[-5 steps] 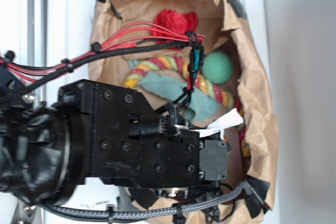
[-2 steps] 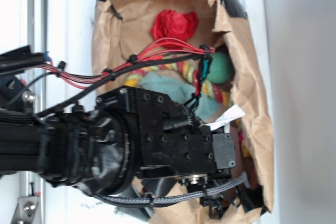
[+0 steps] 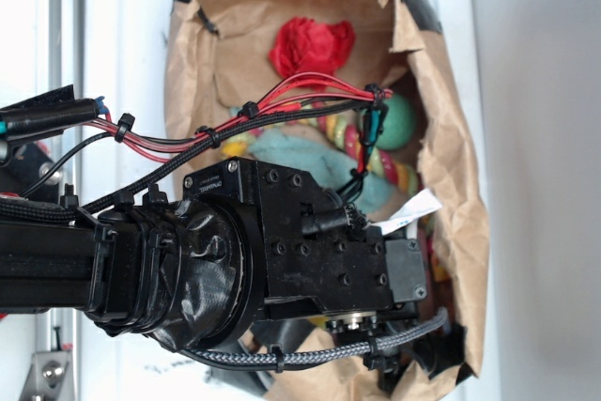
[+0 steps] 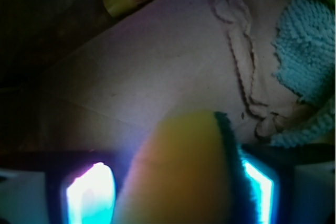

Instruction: Grab the green sponge.

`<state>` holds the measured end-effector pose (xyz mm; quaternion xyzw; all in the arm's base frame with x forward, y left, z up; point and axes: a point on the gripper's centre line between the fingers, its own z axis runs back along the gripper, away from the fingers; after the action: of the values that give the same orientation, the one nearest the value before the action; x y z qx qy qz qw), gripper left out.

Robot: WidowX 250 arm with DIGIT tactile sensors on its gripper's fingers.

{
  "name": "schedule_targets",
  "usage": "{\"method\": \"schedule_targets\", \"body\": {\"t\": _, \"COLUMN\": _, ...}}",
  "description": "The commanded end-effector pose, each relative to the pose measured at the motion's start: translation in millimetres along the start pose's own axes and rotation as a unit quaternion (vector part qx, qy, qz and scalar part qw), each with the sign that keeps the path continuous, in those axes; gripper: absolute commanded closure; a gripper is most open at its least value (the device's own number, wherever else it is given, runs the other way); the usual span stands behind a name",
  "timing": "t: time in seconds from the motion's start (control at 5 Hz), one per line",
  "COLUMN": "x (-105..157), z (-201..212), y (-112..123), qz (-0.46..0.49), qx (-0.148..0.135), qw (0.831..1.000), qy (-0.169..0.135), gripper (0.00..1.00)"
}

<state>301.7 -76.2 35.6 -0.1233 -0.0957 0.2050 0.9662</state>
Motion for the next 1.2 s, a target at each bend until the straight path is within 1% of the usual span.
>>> {"method": "schedule_targets", "body": {"t": 0.0, "x": 6, "z": 34, "y": -10, "qz": -0.056, "qx": -0.016, "qw": 0.998, "qy": -0.028, "gripper": 1.0}}
{"method": "schedule_targets", "body": {"t": 0.2, "x": 5, "z": 53, "y": -4, "qz": -0.082, "qx": -0.034, "qw": 0.996, "qy": -0.019, "gripper": 1.0}}
{"method": "schedule_targets", "body": {"t": 0.4, "x": 9, "z": 70, "y": -3, "qz": -0.149, "qx": -0.033, "qw": 0.988, "qy": -0.004, "gripper": 1.0}}
{"method": "schedule_targets", "body": {"t": 0.6, "x": 20, "z": 93, "y": 2, "qz": -0.237, "qx": -0.012, "qw": 0.971, "qy": 0.041, "gripper": 1.0}}
{"method": "schedule_targets", "body": {"t": 0.8, "x": 22, "z": 105, "y": 14, "qz": -0.265, "qx": 0.051, "qw": 0.961, "qy": 0.061, "gripper": 1.0}}
{"method": "schedule_targets", "body": {"t": 1.0, "x": 24, "z": 112, "y": 36, "qz": -0.312, "qx": 0.093, "qw": 0.942, "qy": 0.074, "gripper": 1.0}}
